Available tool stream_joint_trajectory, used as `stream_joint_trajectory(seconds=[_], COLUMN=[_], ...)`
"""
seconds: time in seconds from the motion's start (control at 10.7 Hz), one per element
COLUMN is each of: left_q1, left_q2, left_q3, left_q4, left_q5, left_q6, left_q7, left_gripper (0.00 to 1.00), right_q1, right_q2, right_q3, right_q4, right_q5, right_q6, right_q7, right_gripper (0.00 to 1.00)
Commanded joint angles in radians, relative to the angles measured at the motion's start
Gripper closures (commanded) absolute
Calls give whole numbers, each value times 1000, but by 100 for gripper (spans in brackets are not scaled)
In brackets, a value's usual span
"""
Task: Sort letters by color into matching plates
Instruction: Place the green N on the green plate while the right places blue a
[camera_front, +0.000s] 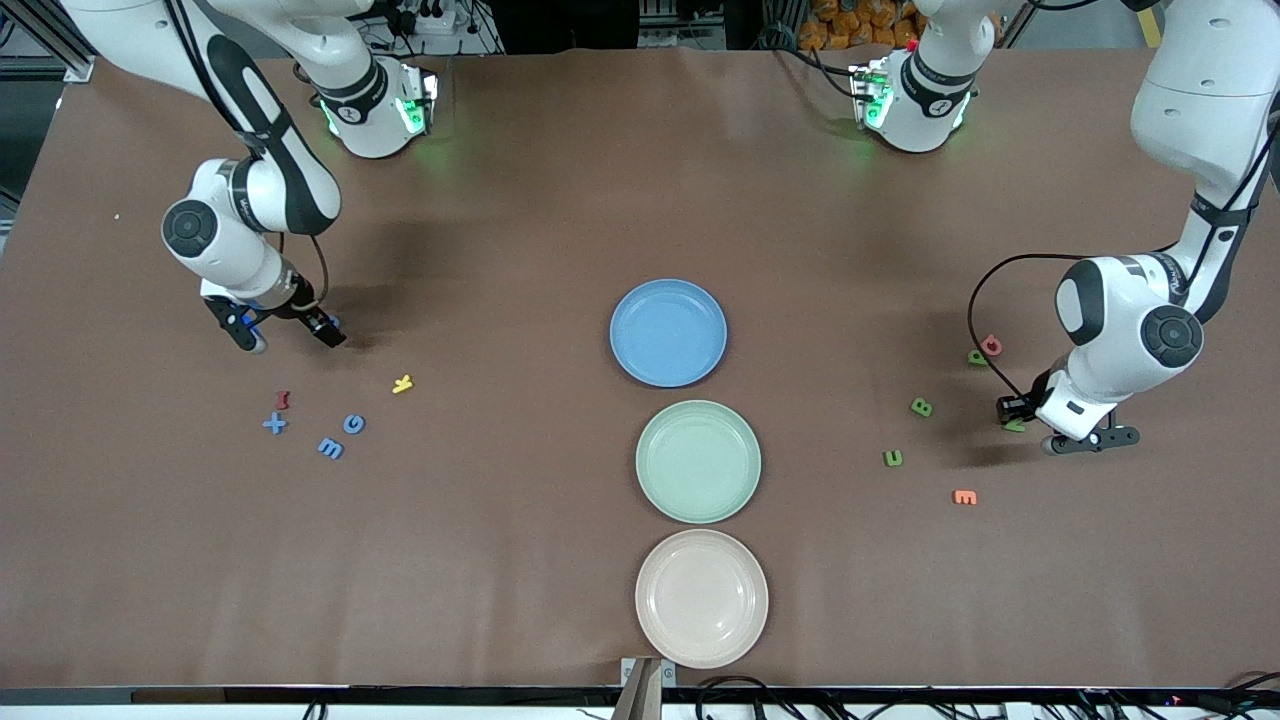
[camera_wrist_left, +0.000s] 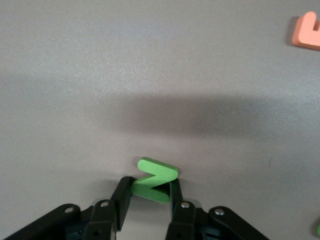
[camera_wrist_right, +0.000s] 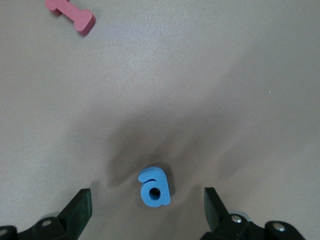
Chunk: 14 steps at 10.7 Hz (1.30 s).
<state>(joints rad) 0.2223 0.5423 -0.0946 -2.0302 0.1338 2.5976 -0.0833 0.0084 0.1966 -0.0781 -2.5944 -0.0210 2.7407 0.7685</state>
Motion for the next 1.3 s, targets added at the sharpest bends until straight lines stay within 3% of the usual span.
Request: stream_joint_trajectory(seconds=[0.0,0.09,0.37,0.65,1.02,1.21], left_q1=[6,6,0,-47,-122,-213], left_q2=[14,16,13,-42,-82,-82], left_q3=[-7,-7,-7,-16,-103,-116], left_q4=[16,19,19,25,158,234], left_q5=[33,33,33,33,23,23], left_q6=[15,15,13,-49,-319,-431], left_q7=[-30,-30,-30,-50,-84,-169], left_gripper=[70,78,100,100,100,100], right_q1=[-19,-19,-21,-30,-28,-28], right_q2=[1,1,7,50,49,43], right_q3=[9,9,8,8,9,9], right_q4=[-4,-4,-4,-4,-4,-4], right_q5=[-4,-4,-5,-7,-7,-7], right_q6=[13,13,13,66,74,73], right_q7=[-15,-17,-17,-17,-18,-18], right_gripper=[13,24,27,27,28,38])
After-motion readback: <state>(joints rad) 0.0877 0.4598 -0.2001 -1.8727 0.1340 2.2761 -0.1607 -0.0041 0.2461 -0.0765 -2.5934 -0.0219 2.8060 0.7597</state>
